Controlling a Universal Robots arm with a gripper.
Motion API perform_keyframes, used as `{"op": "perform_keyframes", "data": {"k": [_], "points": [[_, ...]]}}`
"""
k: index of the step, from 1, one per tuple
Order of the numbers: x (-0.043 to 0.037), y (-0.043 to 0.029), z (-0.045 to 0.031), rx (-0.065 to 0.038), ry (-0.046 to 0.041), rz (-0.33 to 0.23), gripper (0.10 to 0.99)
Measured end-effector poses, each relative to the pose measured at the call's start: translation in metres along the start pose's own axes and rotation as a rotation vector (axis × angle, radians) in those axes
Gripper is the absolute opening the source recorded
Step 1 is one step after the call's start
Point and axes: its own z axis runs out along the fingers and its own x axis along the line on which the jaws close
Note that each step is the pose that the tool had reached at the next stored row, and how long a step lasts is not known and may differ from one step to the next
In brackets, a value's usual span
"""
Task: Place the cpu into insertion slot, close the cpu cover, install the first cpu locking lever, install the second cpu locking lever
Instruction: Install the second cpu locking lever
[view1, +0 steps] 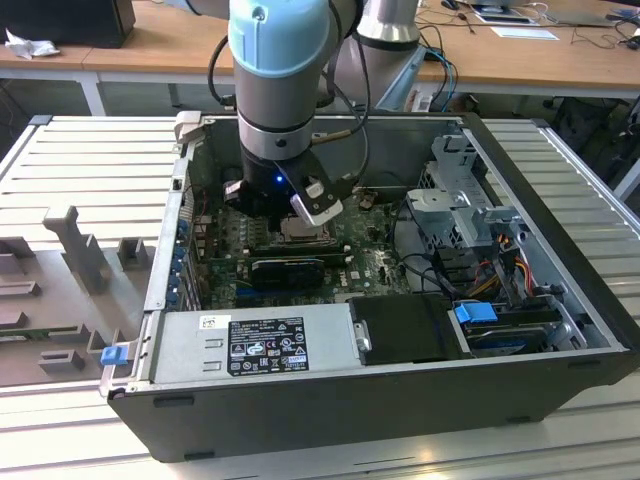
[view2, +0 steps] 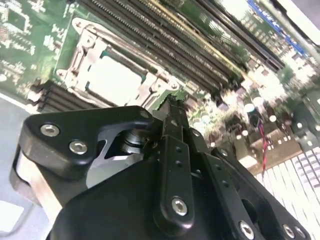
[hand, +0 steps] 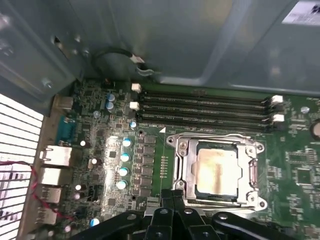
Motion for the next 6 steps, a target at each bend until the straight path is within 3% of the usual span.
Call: {"op": "perform_keyframes", "data": {"k": [6], "points": [[0.0, 0.0009, -0.003, 0.0, 0.0, 0.0, 0.106]]}}
